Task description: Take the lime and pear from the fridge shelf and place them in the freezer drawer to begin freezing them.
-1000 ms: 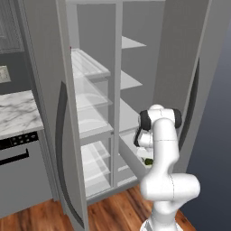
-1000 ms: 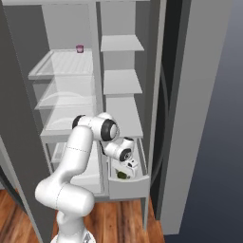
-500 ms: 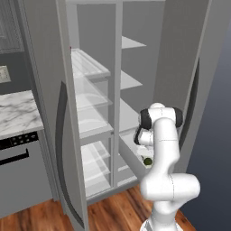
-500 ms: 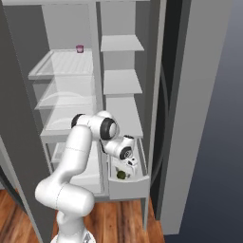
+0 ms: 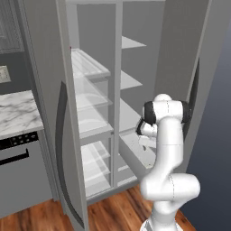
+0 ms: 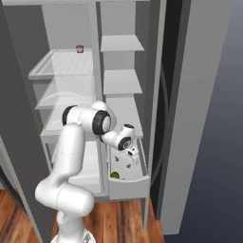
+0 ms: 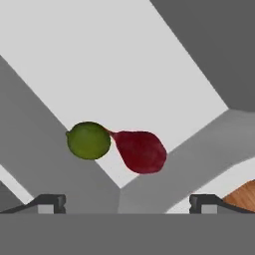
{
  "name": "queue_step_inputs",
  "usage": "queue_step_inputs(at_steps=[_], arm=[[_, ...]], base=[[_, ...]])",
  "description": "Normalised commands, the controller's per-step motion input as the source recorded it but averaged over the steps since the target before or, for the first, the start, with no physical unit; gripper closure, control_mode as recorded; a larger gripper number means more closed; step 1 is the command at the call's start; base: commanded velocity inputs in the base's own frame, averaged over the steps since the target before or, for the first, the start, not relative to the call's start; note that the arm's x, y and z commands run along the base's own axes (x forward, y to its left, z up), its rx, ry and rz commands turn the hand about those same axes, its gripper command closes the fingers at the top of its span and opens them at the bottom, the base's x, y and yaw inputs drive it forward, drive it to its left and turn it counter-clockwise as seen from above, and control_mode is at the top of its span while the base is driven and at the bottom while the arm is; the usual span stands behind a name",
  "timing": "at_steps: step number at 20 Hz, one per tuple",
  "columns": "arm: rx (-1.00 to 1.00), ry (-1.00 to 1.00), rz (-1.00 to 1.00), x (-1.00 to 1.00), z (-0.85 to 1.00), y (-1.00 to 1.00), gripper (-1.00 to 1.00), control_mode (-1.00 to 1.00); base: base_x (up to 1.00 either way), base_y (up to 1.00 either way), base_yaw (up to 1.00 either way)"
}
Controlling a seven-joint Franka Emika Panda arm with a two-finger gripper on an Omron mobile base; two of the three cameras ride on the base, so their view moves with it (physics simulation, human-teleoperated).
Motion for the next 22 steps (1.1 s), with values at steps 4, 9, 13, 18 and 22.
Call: queue_step_inputs(at_steps=[4,9,13,18,22], arm=[[0.0,-0.14,0.0,-0.37,0.77,0.12,-1.0,-1.0],[0.0,-0.14,0.0,-0.39,0.86,0.13,-1.0,-1.0],[0.0,-0.1,0.0,-0.36,0.77,0.07,-1.0,-1.0],[0.0,-0.05,-0.01,-0.39,0.71,0.05,-1.0,-1.0],[0.0,-0.02,-0.01,-0.44,0.75,0.04,-1.0,-1.0]], base=[[0.0,0.0,0.0],[0.0,0.0,0.0],[0.0,0.0,0.0],[0.0,0.0,0.0],[0.0,0.0,0.0]])
